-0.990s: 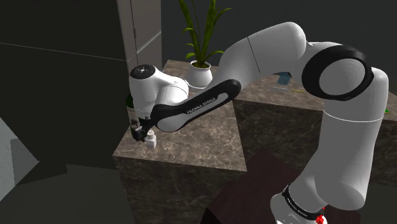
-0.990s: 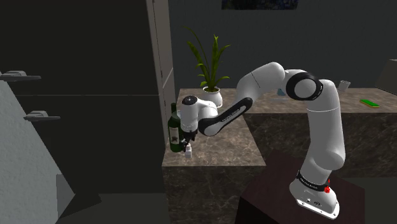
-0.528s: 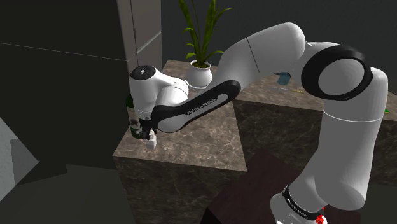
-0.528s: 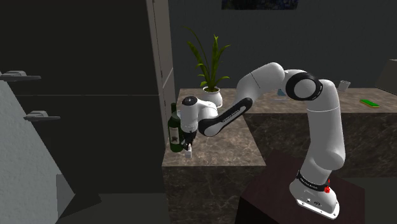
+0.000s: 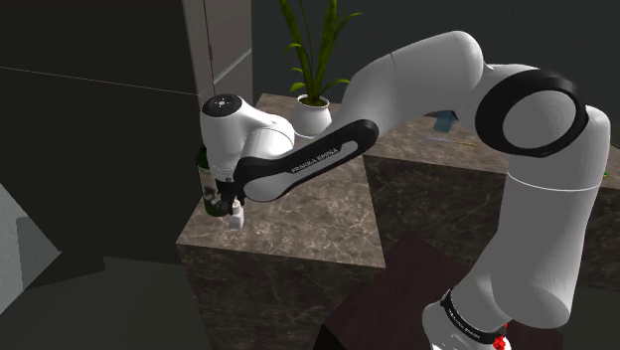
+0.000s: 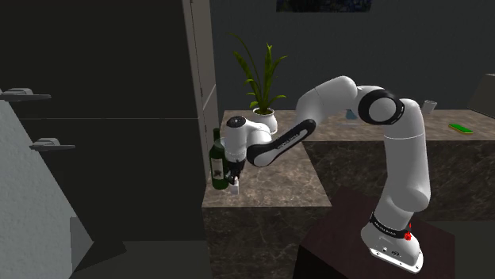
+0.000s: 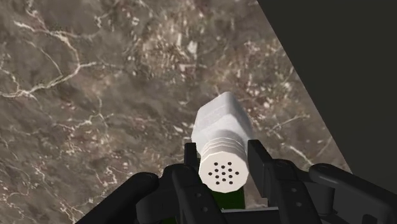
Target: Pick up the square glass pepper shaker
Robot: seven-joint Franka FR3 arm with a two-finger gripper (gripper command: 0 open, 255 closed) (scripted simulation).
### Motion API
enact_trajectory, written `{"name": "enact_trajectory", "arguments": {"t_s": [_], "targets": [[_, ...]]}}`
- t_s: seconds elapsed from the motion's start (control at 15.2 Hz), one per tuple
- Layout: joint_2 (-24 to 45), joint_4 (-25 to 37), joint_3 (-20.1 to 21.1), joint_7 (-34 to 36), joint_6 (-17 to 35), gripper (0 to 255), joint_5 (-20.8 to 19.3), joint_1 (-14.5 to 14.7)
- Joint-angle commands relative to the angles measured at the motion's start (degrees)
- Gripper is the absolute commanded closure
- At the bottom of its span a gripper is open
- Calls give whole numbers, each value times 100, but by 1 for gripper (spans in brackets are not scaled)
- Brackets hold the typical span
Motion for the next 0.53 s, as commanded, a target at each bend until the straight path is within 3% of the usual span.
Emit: {"name": "enact_trajectory", "arguments": {"t_s": [0.0, 0.46], "targets": [[-85, 34, 30, -57, -109, 255, 67, -17], [-329, 247, 112, -258, -519, 255, 274, -61]]}}
